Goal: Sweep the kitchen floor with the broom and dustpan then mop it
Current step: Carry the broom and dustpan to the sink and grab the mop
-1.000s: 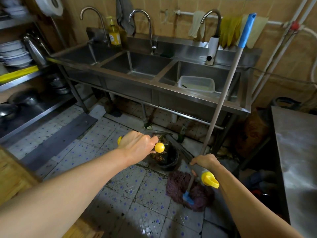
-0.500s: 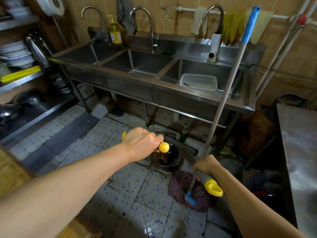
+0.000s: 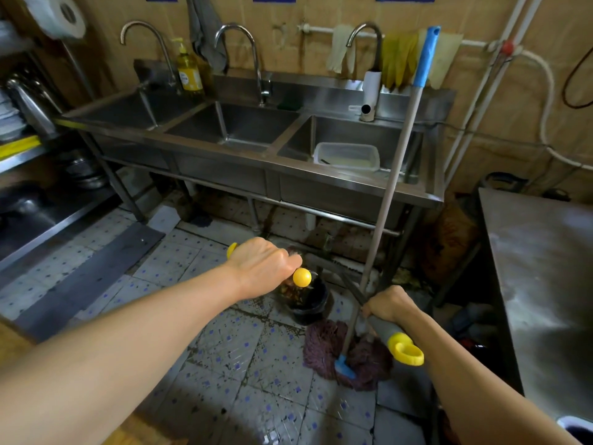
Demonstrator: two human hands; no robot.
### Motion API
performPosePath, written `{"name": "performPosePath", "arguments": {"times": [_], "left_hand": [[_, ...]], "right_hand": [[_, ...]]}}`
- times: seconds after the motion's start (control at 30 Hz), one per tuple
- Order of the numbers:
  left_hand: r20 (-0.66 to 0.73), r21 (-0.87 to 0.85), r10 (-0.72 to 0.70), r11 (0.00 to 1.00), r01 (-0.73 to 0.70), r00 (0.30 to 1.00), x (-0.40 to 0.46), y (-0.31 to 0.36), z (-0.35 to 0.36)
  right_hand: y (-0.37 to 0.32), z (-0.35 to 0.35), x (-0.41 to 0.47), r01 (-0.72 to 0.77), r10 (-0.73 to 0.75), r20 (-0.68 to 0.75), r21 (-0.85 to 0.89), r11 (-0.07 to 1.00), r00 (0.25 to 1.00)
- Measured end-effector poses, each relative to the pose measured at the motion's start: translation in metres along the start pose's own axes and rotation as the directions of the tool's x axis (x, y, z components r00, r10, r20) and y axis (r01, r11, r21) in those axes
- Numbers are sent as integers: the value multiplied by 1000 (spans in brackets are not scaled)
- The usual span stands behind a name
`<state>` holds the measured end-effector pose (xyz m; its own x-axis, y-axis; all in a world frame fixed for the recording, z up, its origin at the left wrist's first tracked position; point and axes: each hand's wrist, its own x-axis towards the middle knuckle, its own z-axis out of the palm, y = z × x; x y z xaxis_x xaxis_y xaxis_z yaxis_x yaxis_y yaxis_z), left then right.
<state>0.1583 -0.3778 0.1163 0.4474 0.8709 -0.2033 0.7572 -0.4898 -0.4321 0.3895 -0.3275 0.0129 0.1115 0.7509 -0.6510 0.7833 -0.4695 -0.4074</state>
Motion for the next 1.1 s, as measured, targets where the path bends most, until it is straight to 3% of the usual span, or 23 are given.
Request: {"name": "performPosePath", "arguments": {"times": [0.1, 0.27, 0.8, 1.1], "left_hand": [[-70, -44, -19, 999, 16, 997, -2, -3, 5], [-259, -20, 68, 997, -75, 964, -6, -8, 16], [-262, -9, 67, 997, -72, 963, 3, -23, 19], [-253, 36, 108, 994, -102, 962, -8, -29, 17]], "right_hand": [[-3, 0, 5, 9, -9, -8, 32, 999, 1000], [-4, 19, 11, -5, 6, -7, 28, 1000, 1000], [13, 26, -1, 33, -27, 30, -241, 970, 999], [8, 16, -10, 59, -61, -30, -75, 995, 998]]}}
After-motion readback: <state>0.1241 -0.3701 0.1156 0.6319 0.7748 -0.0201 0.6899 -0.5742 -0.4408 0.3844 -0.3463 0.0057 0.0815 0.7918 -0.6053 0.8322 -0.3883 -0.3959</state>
